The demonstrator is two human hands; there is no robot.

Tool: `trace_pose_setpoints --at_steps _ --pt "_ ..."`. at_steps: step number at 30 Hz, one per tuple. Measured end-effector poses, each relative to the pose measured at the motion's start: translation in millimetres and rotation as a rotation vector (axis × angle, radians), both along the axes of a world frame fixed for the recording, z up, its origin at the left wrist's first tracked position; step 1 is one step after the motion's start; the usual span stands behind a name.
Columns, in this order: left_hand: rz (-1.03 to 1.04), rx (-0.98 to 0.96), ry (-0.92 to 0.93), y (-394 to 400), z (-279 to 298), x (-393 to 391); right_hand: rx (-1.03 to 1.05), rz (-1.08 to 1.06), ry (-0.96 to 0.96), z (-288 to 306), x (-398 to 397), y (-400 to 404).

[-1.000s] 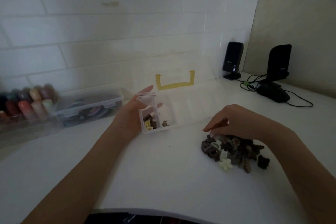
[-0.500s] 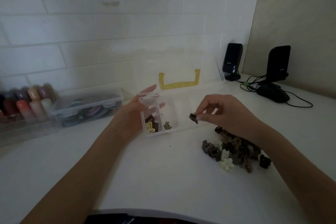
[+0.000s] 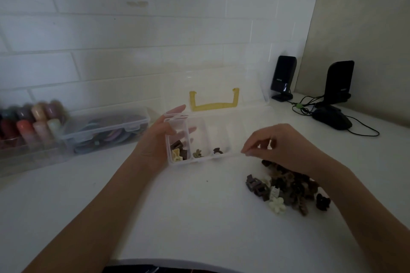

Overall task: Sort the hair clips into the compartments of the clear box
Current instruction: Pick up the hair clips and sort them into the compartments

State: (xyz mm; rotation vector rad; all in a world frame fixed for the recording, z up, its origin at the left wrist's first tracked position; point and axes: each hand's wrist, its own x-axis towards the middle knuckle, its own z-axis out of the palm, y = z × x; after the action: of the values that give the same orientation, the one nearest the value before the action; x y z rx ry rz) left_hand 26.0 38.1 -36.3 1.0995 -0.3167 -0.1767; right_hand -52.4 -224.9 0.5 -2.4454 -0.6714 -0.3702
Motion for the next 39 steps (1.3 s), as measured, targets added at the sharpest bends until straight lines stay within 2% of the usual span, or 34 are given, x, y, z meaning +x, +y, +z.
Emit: trace_pose_setpoints --at_steps 12,17,21,25,29,31,34,37,39 --pt "-0.012 -0.015 0.032 2 1 -3 -0.331 -0.103 0.43 8 -10 -13" --pt "-0.007 -0.012 0.032 0 0 0 -0.418 -0.121 0.462 5 -11 -12" --pt "-0.028 -0.005 0.018 -2 1 -1 -0.308 -0.069 0.367 4 -11 -9" --pt "-0.051 -0.025 -0.018 -2 4 -6 -0.026 0.016 0.234 8 -11 1" --pt "-0.056 0.023 -0.036 -4 6 -8 0.228 -0.03 -0.038 -4 -9 18" --pt "-0.063 0.038 -0.033 -7 6 -9 0.18 -0.091 -0.154 -16 -7 27" --pt "-0.075 0.043 -0.038 -9 5 -8 -0.041 -0.113 -0.269 -29 -3 32" --pt "-0.093 0.036 -0.033 -9 5 -8 -0.18 -0.123 -0.26 -29 1 28" --pt "-0.088 0.035 -0.029 -10 4 -8 -0.142 -0.107 -0.246 -27 0 27"
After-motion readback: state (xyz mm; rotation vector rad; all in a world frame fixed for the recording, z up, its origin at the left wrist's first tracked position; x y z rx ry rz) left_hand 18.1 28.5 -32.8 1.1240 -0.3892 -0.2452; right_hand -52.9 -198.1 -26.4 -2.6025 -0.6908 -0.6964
